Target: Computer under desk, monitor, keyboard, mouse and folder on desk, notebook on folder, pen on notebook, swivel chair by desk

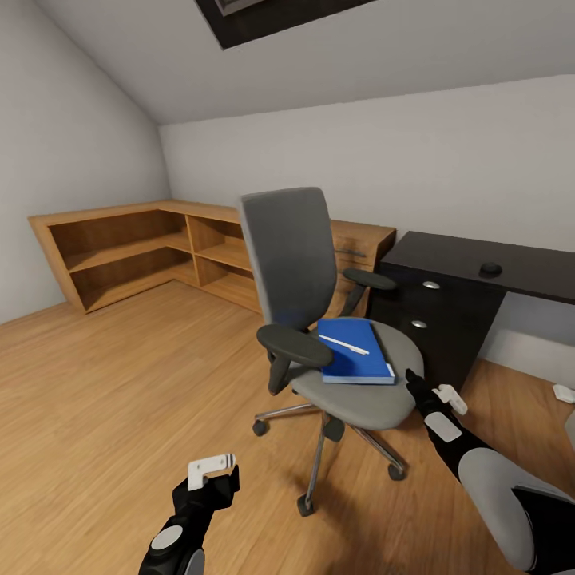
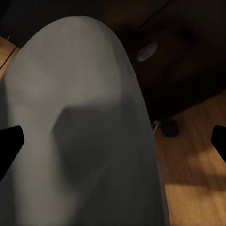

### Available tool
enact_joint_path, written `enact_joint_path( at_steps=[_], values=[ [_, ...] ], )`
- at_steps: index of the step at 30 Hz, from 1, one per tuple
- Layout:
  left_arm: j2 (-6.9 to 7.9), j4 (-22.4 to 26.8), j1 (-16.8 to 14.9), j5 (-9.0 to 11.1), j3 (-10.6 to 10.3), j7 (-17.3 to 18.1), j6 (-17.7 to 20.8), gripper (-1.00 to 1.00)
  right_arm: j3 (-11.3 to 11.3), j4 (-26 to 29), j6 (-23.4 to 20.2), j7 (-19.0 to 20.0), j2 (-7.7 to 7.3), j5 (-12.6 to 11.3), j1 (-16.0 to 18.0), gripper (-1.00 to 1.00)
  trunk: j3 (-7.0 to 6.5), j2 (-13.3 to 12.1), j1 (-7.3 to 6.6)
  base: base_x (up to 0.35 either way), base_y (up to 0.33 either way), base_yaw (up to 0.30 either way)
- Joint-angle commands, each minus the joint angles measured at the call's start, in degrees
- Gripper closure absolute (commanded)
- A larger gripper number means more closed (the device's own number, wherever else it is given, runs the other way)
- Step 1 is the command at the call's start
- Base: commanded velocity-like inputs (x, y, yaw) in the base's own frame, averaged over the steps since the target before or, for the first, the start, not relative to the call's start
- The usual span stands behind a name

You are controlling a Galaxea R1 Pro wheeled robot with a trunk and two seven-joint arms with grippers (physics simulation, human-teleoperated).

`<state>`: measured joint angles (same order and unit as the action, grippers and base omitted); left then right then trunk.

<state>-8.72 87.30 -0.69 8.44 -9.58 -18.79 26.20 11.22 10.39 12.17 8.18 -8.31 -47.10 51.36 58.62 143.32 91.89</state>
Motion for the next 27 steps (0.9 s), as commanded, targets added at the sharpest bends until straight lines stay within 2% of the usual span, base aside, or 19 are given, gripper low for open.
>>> enact_joint_path(
  at_steps=[1,4,5,9,13,14,18,27],
  values=[
    [0.01,0.07,-0.03,0.59,-0.09,-0.54,0.17,-1.00,0.12,-0.12,0.12,0.52,-0.03,-0.61,0.05,-1.00,0.05,0.02,-0.01,0.007,-0.007,0.000],
    [0.01,0.07,-0.02,0.51,-0.09,-0.54,0.16,-1.00,0.16,-0.08,0.07,0.52,-0.16,-0.68,0.05,-1.00,0.05,0.02,-0.01,0.003,-0.003,0.000],
    [0.01,0.07,-0.01,0.45,-0.09,-0.54,0.14,-1.00,0.19,-0.07,-0.05,0.58,-1.05,-0.95,0.05,-1.00,0.05,0.02,-0.01,0.006,-0.001,0.000],
    [0.01,0.07,-0.02,0.44,-0.08,-0.50,0.10,-1.00,0.26,-0.17,-0.65,1.21,-2.39,-1.24,0.05,-1.00,0.05,0.02,-0.01,0.122,0.000,0.000],
    [0.01,0.07,-0.03,0.43,-0.09,-0.53,0.10,-1.00,0.33,-0.15,-3.31,1.38,-2.60,-1.30,0.05,-1.00,0.05,0.02,-0.01,0.249,0.000,0.000],
    [0.01,0.07,-0.03,0.43,-0.09,-0.54,0.15,-1.00,0.38,-0.10,-5.81,1.45,-2.69,-1.99,0.05,-1.00,0.05,0.02,-0.01,0.066,0.000,0.000],
    [0.01,0.07,-0.02,0.43,-0.10,-0.54,0.15,-1.00,0.38,-0.08,-7.57,1.48,-2.70,-5.05,0.05,-1.00,0.07,0.02,-0.01,0.022,0.000,0.014],
    [0.01,0.07,-0.02,0.43,-0.14,-0.54,0.11,-1.00,0.38,-0.01,-8.88,1.48,-2.68,-5.46,0.05,-1.00,0.45,0.02,-0.01,0.151,0.000,0.190]
  ],
)
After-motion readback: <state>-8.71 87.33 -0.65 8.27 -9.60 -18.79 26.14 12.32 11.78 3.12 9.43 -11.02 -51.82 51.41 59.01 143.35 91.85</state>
